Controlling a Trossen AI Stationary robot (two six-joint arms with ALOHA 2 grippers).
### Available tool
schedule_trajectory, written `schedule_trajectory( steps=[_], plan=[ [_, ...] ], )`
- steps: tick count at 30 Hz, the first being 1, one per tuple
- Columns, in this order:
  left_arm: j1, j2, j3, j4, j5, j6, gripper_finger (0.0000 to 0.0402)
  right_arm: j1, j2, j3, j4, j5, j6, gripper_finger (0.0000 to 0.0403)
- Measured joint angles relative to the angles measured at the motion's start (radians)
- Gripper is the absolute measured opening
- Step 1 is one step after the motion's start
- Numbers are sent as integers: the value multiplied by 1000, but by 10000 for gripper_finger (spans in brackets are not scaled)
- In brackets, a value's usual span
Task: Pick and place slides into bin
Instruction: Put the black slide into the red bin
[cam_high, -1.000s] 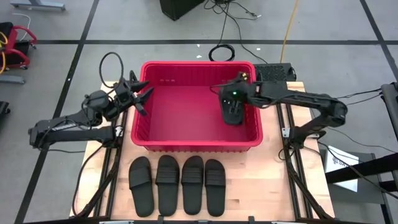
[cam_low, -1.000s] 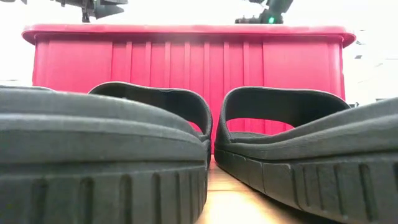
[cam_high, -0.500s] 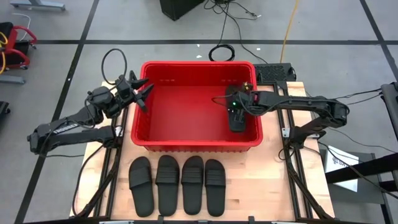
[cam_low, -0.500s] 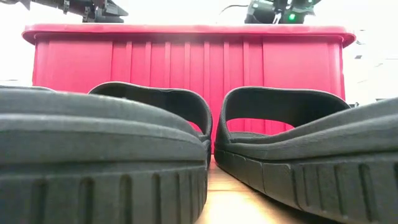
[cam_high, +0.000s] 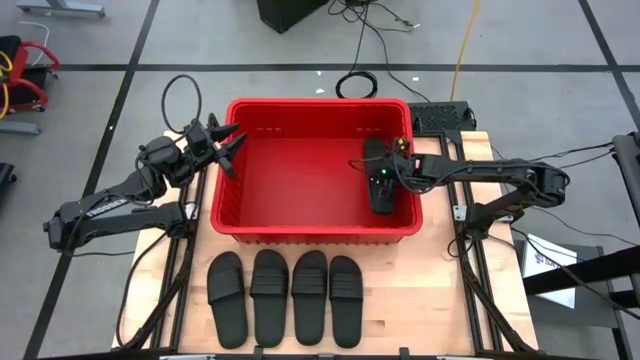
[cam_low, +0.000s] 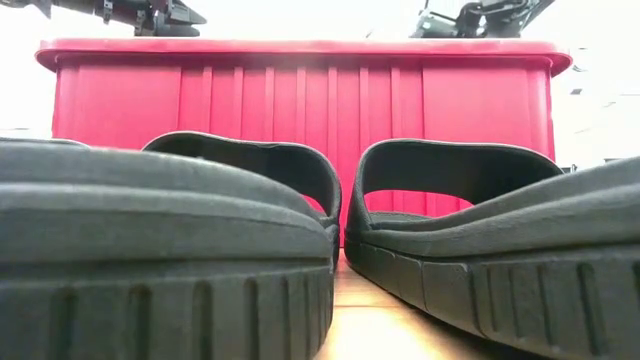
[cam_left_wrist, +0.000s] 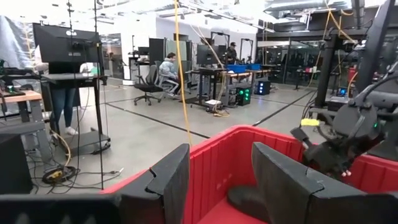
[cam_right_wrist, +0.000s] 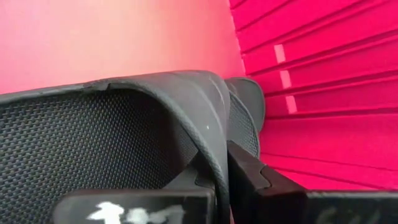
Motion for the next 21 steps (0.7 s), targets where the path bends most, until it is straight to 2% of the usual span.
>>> schedule_trajectory(
  steps=[14, 21],
  plan=[
    [0, 0, 0, 5, 19, 2, 179, 2, -2, -36, 10, -20, 53, 9],
    [0, 0, 0, 2, 18, 11, 179, 15, -17, -36, 14, -65, 73, 9]
  ],
)
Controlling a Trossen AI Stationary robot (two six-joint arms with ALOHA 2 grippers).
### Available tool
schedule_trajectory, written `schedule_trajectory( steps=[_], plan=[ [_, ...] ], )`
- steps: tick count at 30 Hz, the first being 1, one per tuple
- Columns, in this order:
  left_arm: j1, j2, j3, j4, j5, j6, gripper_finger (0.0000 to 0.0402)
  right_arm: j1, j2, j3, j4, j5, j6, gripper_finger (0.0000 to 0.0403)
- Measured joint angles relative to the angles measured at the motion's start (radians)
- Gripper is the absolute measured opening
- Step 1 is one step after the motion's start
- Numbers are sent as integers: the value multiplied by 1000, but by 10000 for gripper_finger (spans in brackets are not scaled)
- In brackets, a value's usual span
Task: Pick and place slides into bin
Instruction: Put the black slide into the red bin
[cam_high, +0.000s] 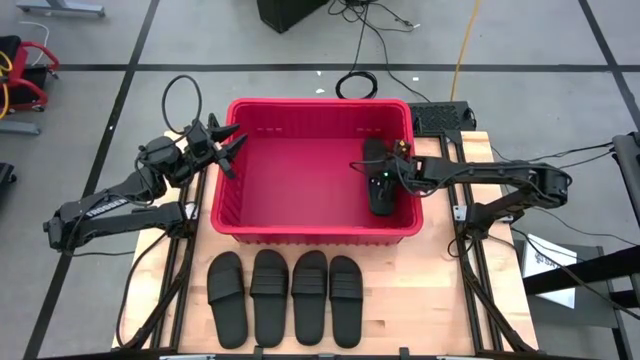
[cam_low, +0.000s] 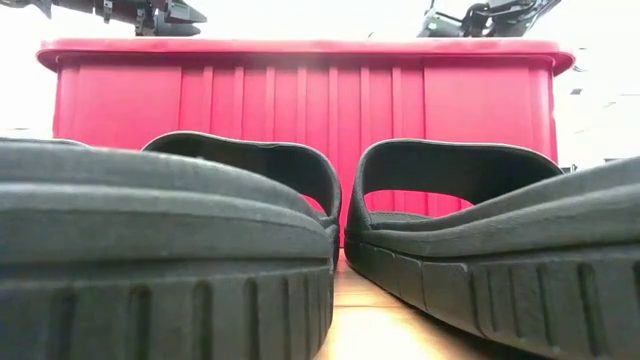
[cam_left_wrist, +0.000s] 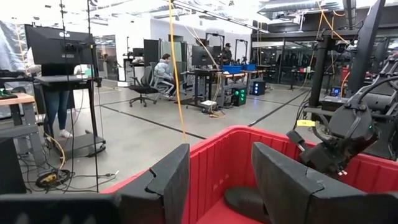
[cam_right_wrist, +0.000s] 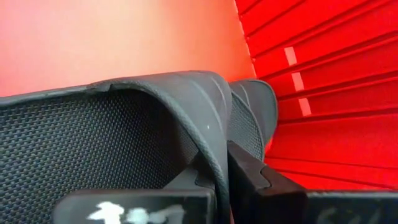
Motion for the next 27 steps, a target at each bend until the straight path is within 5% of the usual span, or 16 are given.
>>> schedule_trajectory(
  steps=[27],
  plan=[
    [0, 0, 0, -5, -1, 13, 179, -6, -6, 30, -100, -35, 91, 10]
  ],
)
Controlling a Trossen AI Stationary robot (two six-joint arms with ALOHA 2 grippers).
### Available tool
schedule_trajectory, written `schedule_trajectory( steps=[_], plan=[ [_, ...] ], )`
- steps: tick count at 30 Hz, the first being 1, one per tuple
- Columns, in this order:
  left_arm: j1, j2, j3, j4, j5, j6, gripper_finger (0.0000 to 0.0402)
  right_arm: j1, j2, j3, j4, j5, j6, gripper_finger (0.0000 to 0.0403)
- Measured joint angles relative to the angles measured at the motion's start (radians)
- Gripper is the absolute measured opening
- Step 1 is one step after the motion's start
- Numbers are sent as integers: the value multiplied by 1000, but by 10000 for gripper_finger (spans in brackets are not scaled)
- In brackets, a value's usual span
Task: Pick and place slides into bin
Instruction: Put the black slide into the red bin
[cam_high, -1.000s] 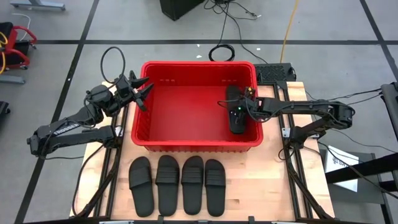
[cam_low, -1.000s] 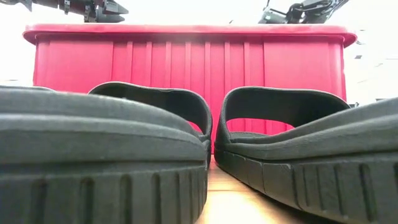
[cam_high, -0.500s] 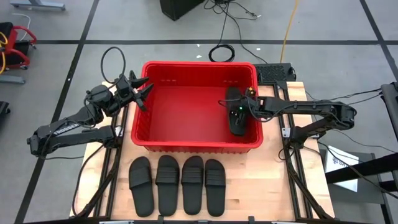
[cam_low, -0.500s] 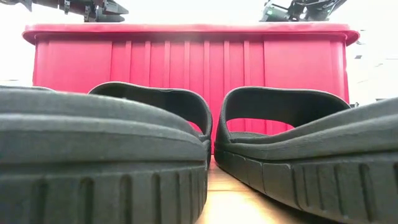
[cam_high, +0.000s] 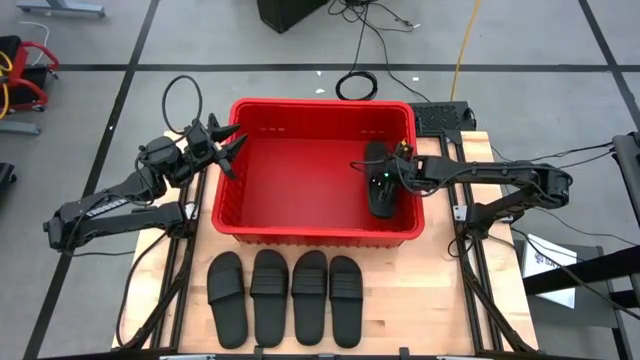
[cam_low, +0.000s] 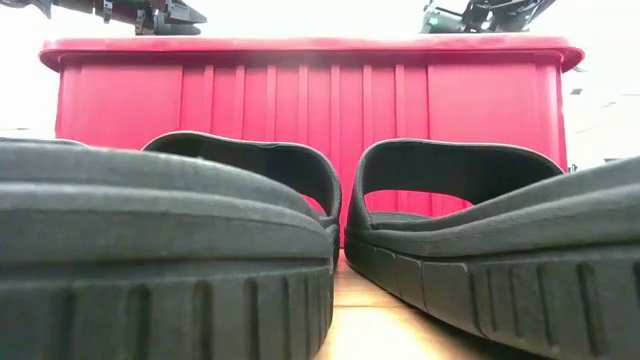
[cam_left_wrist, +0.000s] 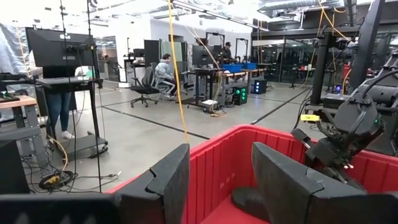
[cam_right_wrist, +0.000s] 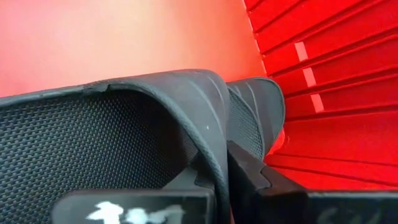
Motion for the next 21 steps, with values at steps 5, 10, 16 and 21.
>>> schedule_trajectory(
  steps=[5, 10, 16, 21],
  plan=[
    [0, 0, 0, -2, 0, 0, 179, 0, 0, 0, -5, -2, -4, 25],
    [0, 0, 0, -2, 0, 0, 179, 2, 1, 0, -15, -4, -21, 53],
    [0, 0, 0, -2, -3, -1, 179, 6, -1, -1, -28, -6, -36, 98],
    [0, 0, 0, -2, -3, -1, 179, 7, -3, -1, -74, -32, -20, 136]
  ],
)
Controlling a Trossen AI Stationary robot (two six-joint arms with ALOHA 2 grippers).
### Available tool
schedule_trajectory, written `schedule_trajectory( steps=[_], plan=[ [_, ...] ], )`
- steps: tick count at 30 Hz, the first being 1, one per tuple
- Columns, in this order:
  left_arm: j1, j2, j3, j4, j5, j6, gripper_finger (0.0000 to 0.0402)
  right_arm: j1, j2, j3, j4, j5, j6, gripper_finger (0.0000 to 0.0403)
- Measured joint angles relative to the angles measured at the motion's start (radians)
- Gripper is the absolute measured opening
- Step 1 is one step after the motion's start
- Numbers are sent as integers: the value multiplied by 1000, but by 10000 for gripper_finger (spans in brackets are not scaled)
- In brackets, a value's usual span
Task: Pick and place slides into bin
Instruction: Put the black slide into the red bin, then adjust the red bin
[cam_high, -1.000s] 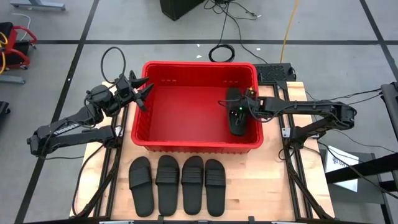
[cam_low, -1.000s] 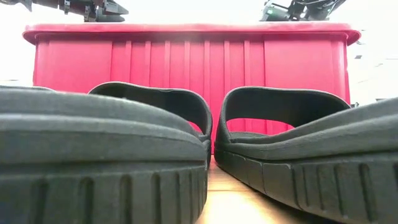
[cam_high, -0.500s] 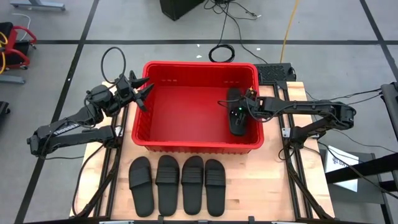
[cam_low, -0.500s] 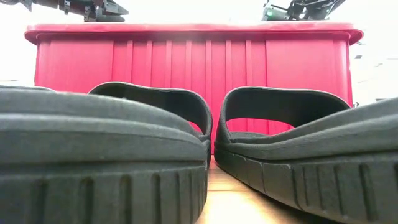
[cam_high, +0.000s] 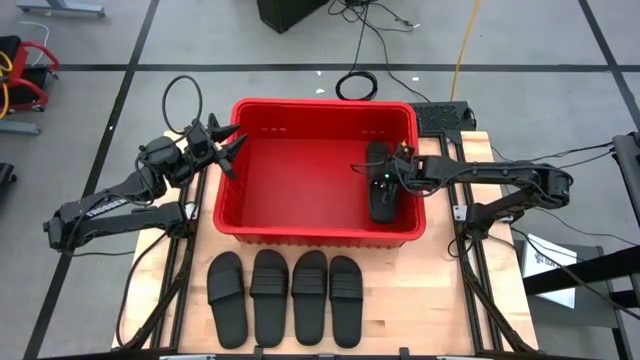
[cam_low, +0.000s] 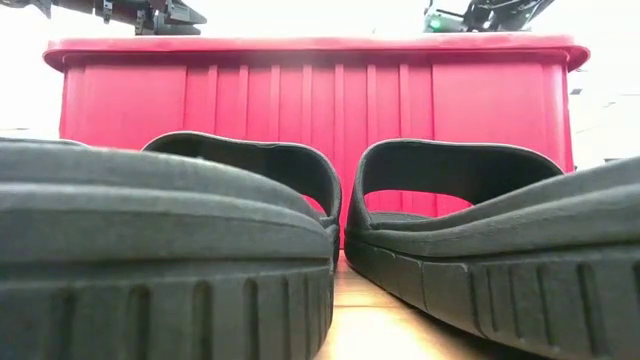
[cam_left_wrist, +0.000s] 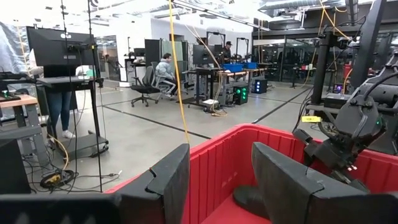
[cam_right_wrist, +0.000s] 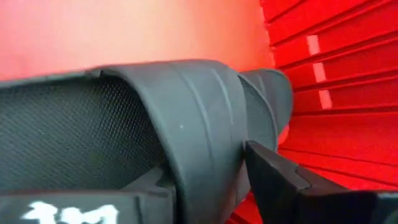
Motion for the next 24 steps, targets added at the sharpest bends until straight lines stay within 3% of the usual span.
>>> schedule_trajectory(
  steps=[11, 24],
  plan=[
    [0, 0, 0, -1, -18, 6, 179, 32, -62, -6, -35, -231, 61, 198],
    [0, 0, 0, -3, -18, 8, 179, 33, -147, -3, -61, -290, 128, 220]
  ],
)
